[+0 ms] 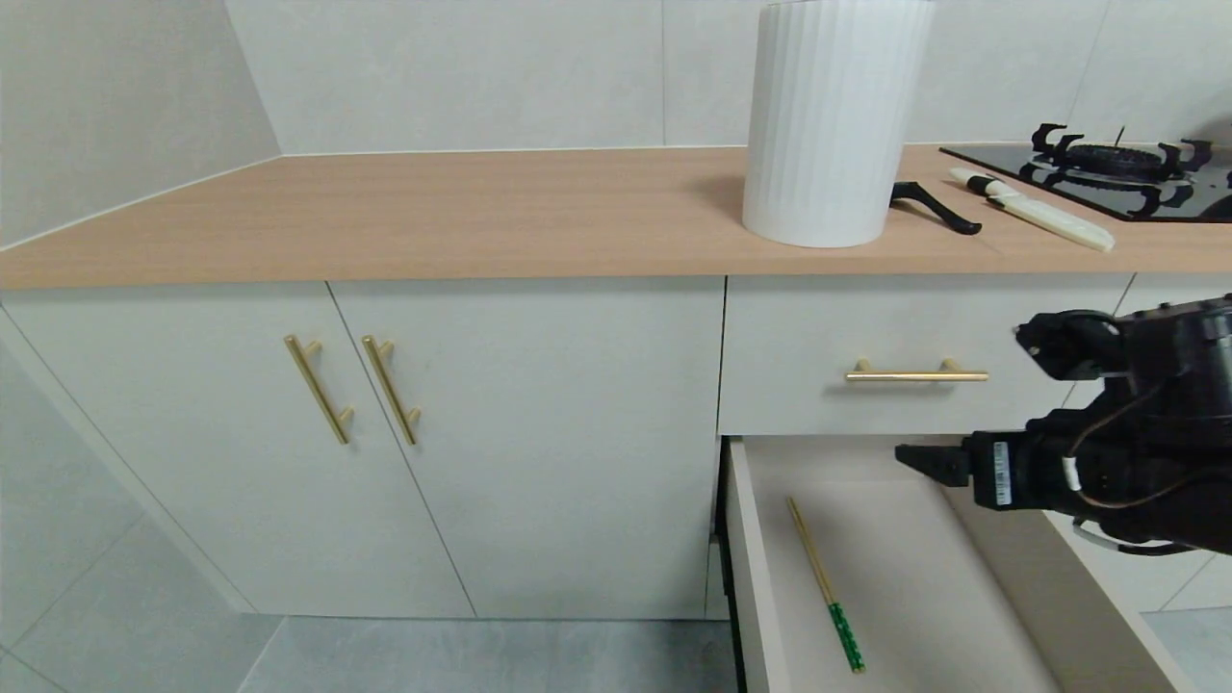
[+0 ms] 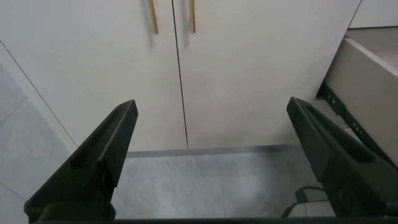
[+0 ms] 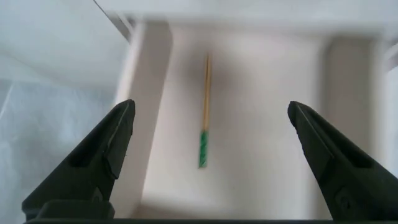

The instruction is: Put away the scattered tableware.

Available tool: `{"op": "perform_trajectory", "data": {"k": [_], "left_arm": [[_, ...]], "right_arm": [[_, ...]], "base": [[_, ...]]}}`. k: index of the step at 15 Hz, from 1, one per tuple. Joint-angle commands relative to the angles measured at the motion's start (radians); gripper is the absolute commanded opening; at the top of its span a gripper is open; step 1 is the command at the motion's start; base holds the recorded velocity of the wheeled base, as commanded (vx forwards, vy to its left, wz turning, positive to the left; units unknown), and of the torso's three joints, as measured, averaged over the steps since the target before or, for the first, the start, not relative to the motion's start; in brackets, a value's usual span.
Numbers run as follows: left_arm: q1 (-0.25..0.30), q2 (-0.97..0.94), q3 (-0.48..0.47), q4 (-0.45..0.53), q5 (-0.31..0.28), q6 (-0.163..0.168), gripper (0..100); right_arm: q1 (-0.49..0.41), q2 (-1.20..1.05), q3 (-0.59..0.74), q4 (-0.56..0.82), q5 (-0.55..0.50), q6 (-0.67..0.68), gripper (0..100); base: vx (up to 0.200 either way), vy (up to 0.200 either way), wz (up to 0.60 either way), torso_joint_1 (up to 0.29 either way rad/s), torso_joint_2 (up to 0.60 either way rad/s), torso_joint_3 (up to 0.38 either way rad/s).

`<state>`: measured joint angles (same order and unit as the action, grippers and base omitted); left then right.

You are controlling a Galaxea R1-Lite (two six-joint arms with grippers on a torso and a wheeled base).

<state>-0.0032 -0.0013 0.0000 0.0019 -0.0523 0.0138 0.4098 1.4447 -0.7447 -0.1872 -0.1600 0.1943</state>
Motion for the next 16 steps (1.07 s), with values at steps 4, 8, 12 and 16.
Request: {"op": "perform_trajectory", "data": {"k": [4, 8, 12, 16], "left_arm": [[0.000, 0.001, 0.000, 0.000, 0.000, 0.000, 100], [0.000, 0.001, 0.000, 0.000, 0.000, 0.000, 100], [0.000, 0.001, 0.000, 0.000, 0.000, 0.000, 100], [0.000, 0.001, 0.000, 0.000, 0.000, 0.000, 100]], "right_arm": [[-0.011, -0.182, 0.016, 0.000, 0.000, -0.053, 100], [-0.011, -0.162, 0.024, -0.001, 0.000, -0.053, 100], [-0.011, -0.156, 0.024, -0.001, 0.005, -0.053, 100], [-0.011, -0.155, 0.025, -0.001, 0.008, -0.053, 100]], "base": [[0.000, 0.000, 0.00, 0.076, -0.21, -0.162], [0.000, 0.000, 0.00, 0.100, -0.44, -0.277], [0.000, 0.000, 0.00, 0.239, -0.47, -0.278], [0.000, 0.000, 0.00, 0.223, -0.48, -0.266]]}}
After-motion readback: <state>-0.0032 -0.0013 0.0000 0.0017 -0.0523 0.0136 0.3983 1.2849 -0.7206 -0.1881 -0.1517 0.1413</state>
